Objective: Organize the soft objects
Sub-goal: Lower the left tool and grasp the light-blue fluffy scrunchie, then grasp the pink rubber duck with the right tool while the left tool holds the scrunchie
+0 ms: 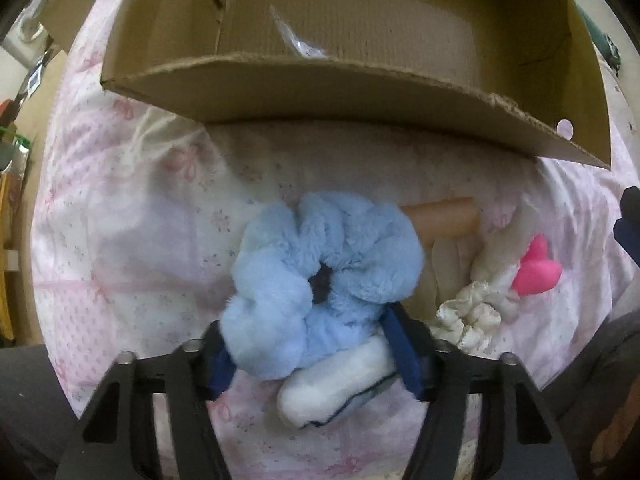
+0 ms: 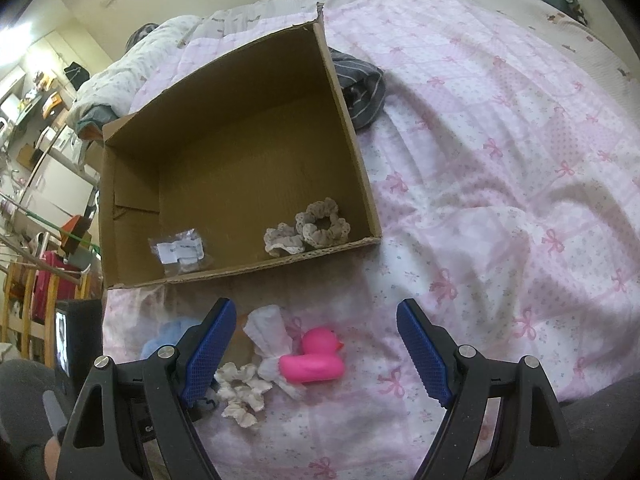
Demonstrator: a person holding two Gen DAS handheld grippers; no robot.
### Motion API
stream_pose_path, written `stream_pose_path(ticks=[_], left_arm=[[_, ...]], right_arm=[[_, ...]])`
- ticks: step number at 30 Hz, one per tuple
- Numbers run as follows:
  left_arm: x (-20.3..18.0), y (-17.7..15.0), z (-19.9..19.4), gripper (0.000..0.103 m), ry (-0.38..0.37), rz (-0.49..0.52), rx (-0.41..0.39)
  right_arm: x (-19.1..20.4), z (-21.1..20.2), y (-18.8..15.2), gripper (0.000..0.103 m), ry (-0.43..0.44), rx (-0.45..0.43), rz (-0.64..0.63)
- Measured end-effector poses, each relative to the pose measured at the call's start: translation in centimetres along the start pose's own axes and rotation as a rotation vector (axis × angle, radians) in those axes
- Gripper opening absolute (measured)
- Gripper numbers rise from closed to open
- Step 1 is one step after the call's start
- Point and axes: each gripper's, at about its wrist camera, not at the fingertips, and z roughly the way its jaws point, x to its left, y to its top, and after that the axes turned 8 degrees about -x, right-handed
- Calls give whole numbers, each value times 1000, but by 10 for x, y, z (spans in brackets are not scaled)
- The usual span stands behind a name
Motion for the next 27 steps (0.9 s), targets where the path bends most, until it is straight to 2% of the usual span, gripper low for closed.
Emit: stream_pose_path(ticks=[5,9,20,23,27], left_arm=[[3,-1,-10,14,-16,27,-21],[13,-3,-23,12,-52,-5,-20],[56,9,-103,12,-133,-87,-155],[64,5,-108,12,-133,-99,-166],[49,5,-100,12,-128,-99,-156]], right_arm=[[0,2,0,87,-9,2,-2],[-1,1,0,87,-9,-6,1],[-7,-9,2,87,18,-23,41],[-11,-9,3,87,37,-18,69],[-18,1,0,87,44,43,119]])
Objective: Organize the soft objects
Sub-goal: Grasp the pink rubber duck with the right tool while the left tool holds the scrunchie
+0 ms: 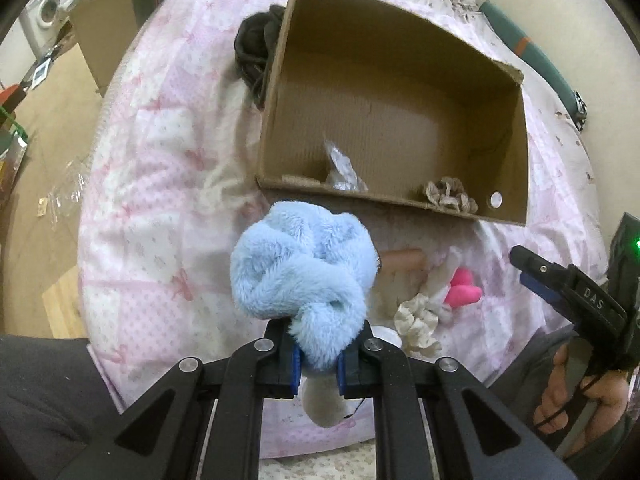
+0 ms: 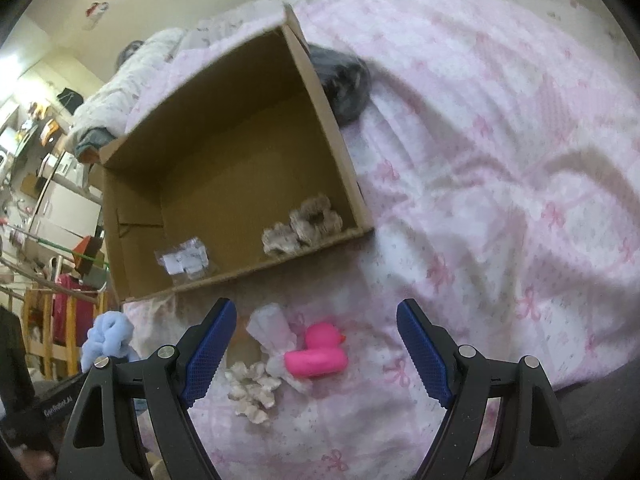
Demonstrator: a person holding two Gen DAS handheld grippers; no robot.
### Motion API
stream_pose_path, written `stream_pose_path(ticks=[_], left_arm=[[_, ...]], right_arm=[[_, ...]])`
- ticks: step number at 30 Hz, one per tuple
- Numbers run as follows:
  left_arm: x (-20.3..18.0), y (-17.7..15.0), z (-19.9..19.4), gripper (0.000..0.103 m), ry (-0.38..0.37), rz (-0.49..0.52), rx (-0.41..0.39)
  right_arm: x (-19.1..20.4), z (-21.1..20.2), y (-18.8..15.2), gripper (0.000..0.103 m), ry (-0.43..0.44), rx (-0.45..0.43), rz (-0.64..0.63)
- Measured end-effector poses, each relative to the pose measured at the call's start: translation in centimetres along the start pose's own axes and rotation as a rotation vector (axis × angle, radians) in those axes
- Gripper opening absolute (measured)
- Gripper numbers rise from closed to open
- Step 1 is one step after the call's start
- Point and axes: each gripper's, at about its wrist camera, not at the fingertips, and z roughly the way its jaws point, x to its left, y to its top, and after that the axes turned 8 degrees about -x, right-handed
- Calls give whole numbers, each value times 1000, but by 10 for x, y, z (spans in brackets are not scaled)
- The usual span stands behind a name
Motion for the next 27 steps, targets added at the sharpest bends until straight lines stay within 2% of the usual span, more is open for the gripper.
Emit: stream_pose_path(ticks=[4,5,6,8,16,20,22,23,27], left_arm=[[-3,-3,11,12,-21,-1,17],[-3,-3,11,12,-26,-3,15],[-3,-2,12,12,-32,-7,14],[-2,-1,14,12,-45,-20,18],[1,4,23,12,-65,-61,37],[-1,4,25,12,-56,-51,39],[-2,4,26,12,-50,-45,39],[-2,4,26,12,-48,-45,40],[0,3,27,12,-36,-47,40]], right_arm=[[-5,18,-6,85,19,96,41],[-7,20,-7,77,31,108,55],[-8,23,-8,75,45,126,68],[-9,30,-12,75,60,164,85],[-7,61,-30,75,35,297,87],[2,69,-36,75,34,329,51],[6,70,-36,66,28,323,32],[8,70,-36,53,26,323,26],[10,65,-35,52,45,300,14]])
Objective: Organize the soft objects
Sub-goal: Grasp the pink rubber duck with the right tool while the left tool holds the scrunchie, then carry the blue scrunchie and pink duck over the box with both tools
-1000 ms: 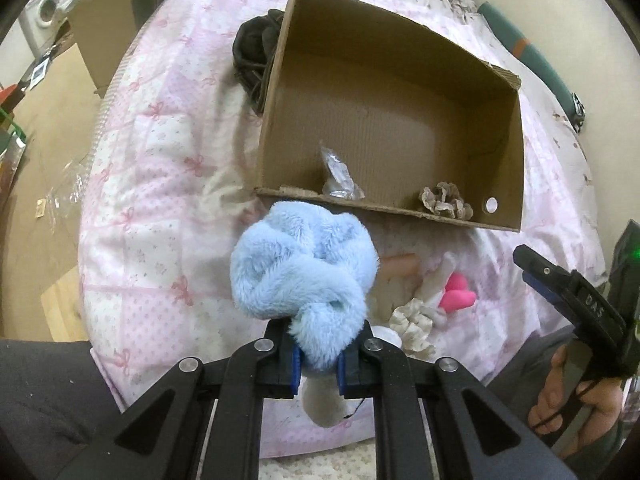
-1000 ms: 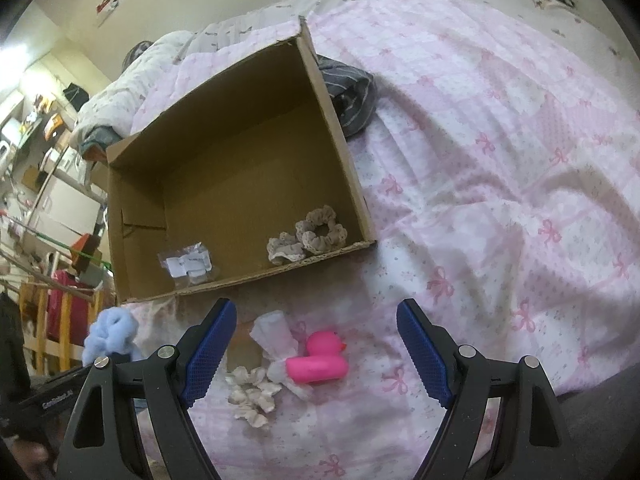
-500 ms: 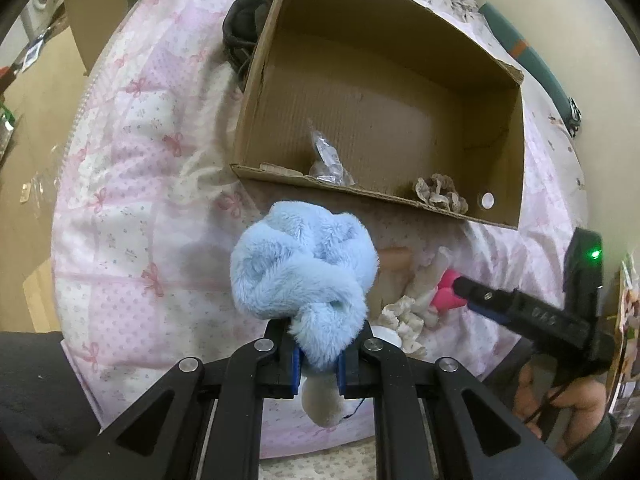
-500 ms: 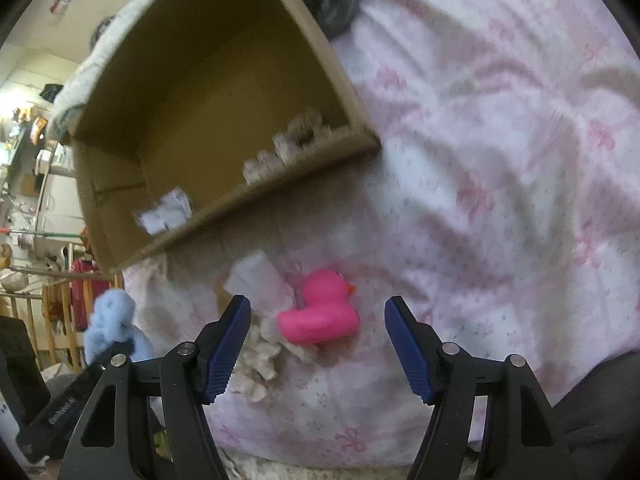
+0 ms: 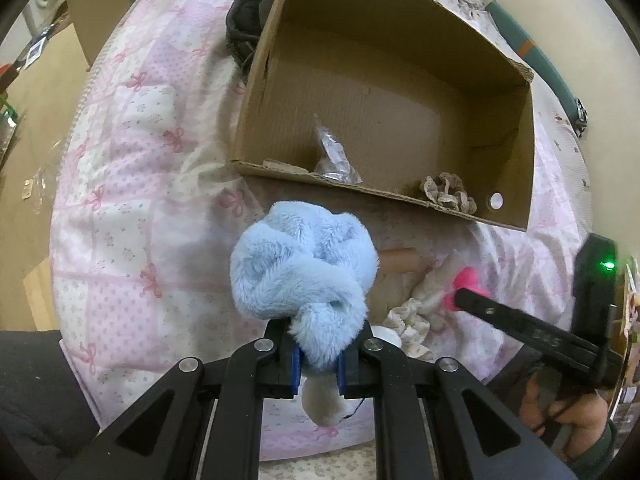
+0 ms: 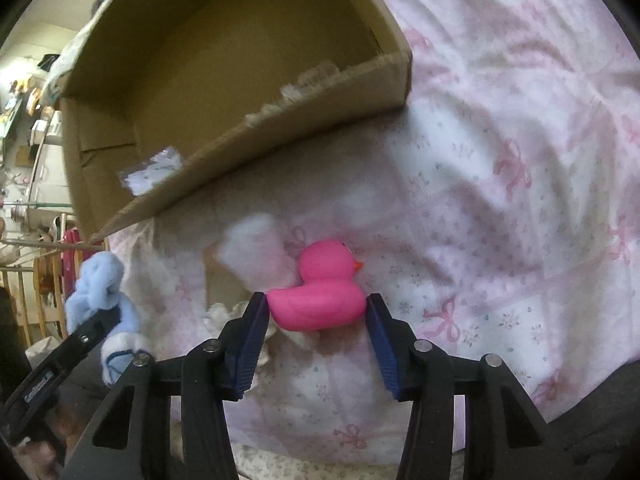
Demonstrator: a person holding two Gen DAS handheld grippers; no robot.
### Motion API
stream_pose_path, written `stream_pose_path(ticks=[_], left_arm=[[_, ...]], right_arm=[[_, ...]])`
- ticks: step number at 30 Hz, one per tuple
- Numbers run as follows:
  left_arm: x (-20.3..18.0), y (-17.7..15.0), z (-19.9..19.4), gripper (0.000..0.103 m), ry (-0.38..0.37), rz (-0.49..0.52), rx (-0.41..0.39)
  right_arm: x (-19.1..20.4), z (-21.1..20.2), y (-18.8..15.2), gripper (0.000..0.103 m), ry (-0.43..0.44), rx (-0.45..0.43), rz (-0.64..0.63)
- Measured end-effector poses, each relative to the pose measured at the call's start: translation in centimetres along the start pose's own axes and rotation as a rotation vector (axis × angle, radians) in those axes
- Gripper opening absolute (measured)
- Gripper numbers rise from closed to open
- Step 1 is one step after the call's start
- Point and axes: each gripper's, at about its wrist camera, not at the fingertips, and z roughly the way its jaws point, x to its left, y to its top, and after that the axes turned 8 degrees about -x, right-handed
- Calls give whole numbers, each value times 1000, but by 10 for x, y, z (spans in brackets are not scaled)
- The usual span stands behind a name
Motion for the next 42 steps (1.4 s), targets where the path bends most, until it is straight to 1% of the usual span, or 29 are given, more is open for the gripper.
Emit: stream_pose_path(ticks=[6,8,10,13,14,18,22,34,38,42], left_arm=[[0,-1,0,12,-1,-4,4],[0,-1,2,12,3,-2,9],[1,-2,4,12,23,7,8],[3,-4,7,12,44,9,9],[4,-4,7,12,49,8,8],[7,-3,3,12,74,2,-16],[8,-3,-4,12,92,8,-47],[5,-2,-16,12,117,19,-107],[4,4,-24,12,90,5,-110],[4,17,-37,12,80,-16,-138]], right_arm=[[8,-23,-3,52,33,-94,-34],[10,-28,-3,52,78,-113,-31],[14,-43,2,52,158,-149,-41],[26,-60,0,52,206,-212,-95],[28,-61,-1,52,215,-215,-98],[29,-62,-3,52,197,-211,-112],[30,-63,-2,52,199,-214,-110],[36,-74,-4,52,258,-254,-141],[37,-80,-3,52,284,-276,-138],[34,-86,0,52,303,-297,-118]])
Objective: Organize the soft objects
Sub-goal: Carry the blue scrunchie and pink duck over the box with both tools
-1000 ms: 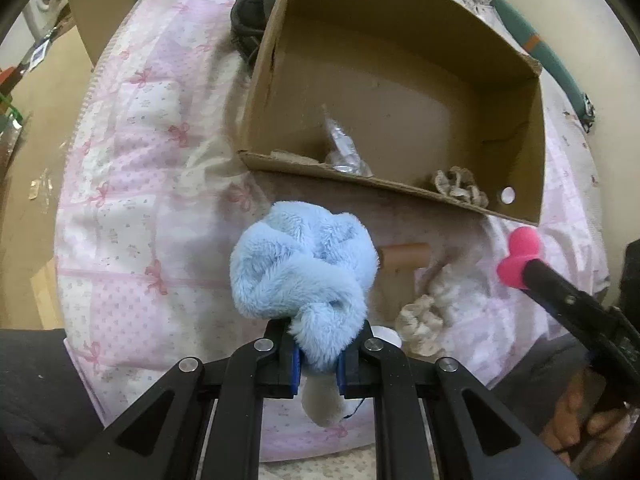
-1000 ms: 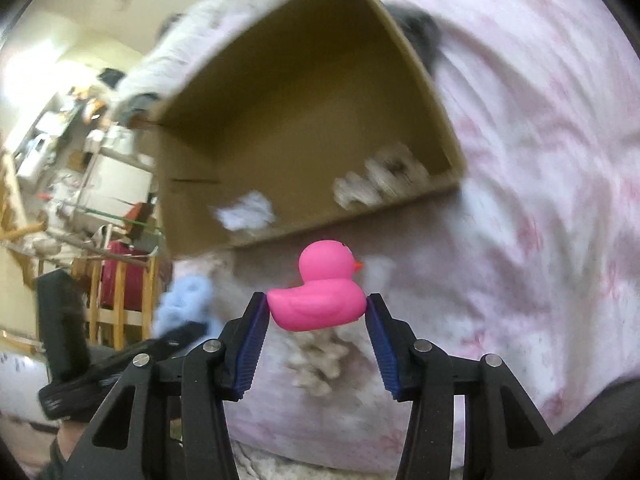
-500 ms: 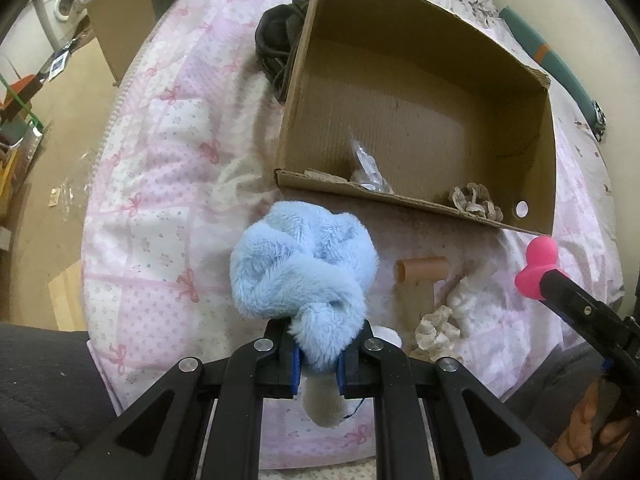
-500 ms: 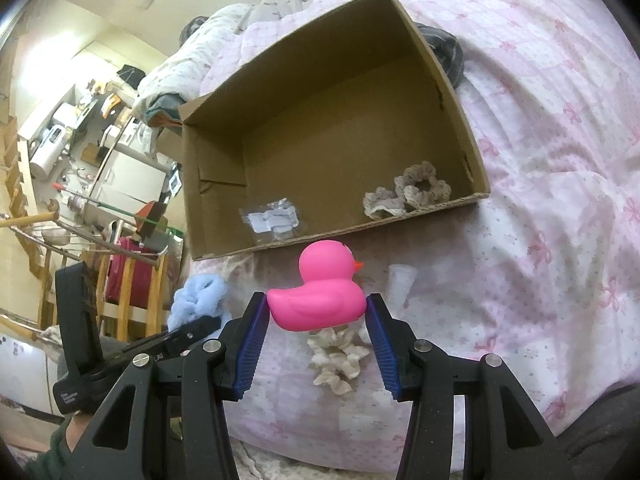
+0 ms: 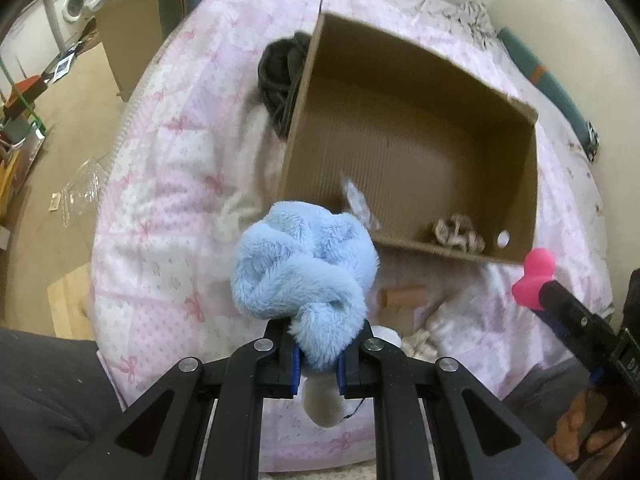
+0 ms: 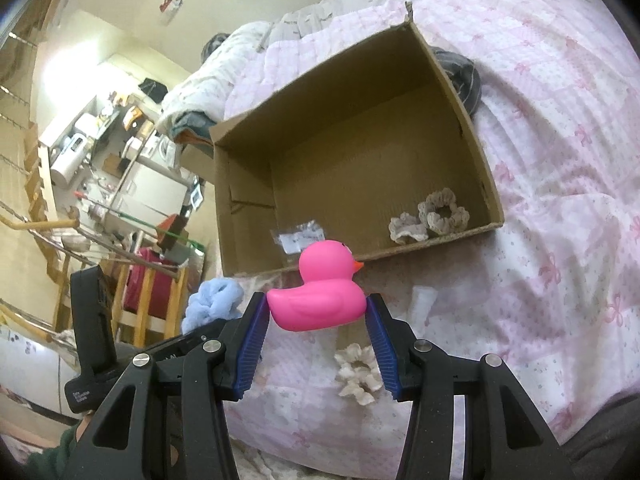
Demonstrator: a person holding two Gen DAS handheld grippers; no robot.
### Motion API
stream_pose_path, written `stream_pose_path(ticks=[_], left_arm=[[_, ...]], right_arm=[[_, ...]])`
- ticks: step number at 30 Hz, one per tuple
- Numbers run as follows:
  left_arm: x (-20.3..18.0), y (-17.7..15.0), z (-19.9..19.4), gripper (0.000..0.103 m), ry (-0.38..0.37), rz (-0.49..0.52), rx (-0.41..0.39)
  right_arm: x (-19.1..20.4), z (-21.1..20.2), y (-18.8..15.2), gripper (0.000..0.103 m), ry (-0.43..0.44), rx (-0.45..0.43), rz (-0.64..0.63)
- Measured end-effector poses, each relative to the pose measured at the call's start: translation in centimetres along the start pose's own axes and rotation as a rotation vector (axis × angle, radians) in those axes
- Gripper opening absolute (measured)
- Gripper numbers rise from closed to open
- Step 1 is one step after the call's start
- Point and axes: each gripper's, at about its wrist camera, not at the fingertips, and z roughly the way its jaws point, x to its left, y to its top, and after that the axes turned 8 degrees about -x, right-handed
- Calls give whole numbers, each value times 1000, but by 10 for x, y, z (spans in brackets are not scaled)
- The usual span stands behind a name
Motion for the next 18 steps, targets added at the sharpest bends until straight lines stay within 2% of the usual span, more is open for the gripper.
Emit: stream_pose_path(ticks=[4,8,13,18], left_arm=[[-2,18,-13,12,-13,-7,-45],[-9,43,-21,12,-9,22,-98],[-21,77,-19,12,5,72,-156],[-29,97,-3,12,20,98,-188]], right_arm=[[5,-8,11,52,44,-31,6],[15,-16,27,52,52,-67,-20],[23,-12,57,52,28,-90,-71],[20,5,83,52,-17,-101,-124]])
